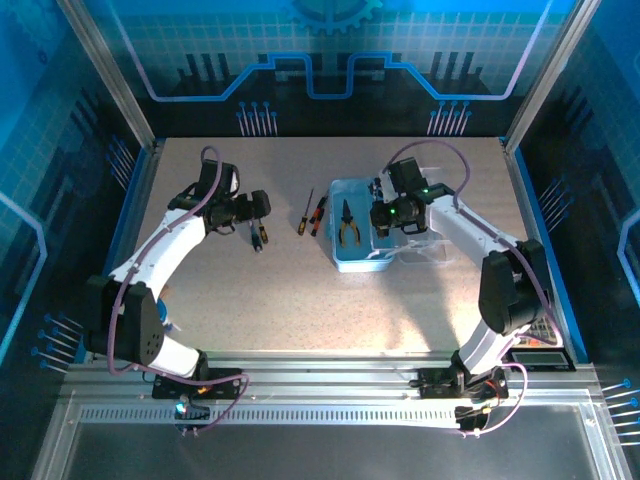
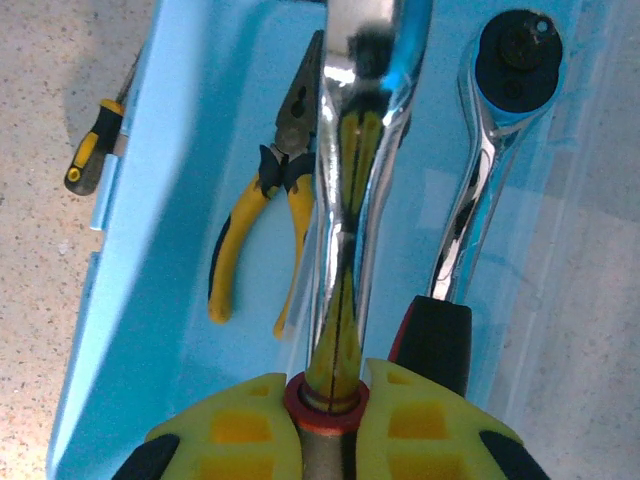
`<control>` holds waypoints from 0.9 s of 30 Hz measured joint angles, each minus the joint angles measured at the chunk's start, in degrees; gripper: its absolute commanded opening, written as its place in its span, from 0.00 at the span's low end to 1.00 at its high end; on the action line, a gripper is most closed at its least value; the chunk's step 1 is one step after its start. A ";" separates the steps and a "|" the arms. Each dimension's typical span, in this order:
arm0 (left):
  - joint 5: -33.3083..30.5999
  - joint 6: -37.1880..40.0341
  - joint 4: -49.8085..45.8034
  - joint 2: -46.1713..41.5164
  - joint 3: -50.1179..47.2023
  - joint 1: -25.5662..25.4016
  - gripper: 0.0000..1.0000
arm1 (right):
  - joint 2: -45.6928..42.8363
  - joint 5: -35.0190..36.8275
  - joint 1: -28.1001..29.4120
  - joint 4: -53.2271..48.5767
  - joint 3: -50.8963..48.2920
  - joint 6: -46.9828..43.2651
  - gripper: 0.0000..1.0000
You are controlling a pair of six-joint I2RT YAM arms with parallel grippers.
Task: Pack the tool kit
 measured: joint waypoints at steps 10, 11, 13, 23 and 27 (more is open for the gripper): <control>0.24 -0.02 0.50 0.61 -0.15 0.00 0.99 | 2.58 -0.02 -0.11 0.11 1.01 0.02 0.08; 0.24 -0.02 0.50 0.61 -0.15 0.00 0.99 | 2.75 0.00 -0.15 0.09 1.14 0.04 0.10; 0.28 -0.02 0.55 0.61 -0.15 0.00 0.99 | 2.95 -0.02 -0.28 0.11 1.25 0.04 0.12; 1.11 -0.02 0.55 0.61 -0.15 0.00 0.99 | 3.06 -0.09 -0.35 0.22 1.29 0.17 0.30; 1.16 -0.02 0.55 0.61 -0.15 0.00 0.99 | 3.06 -0.26 -0.35 0.24 1.95 0.20 0.34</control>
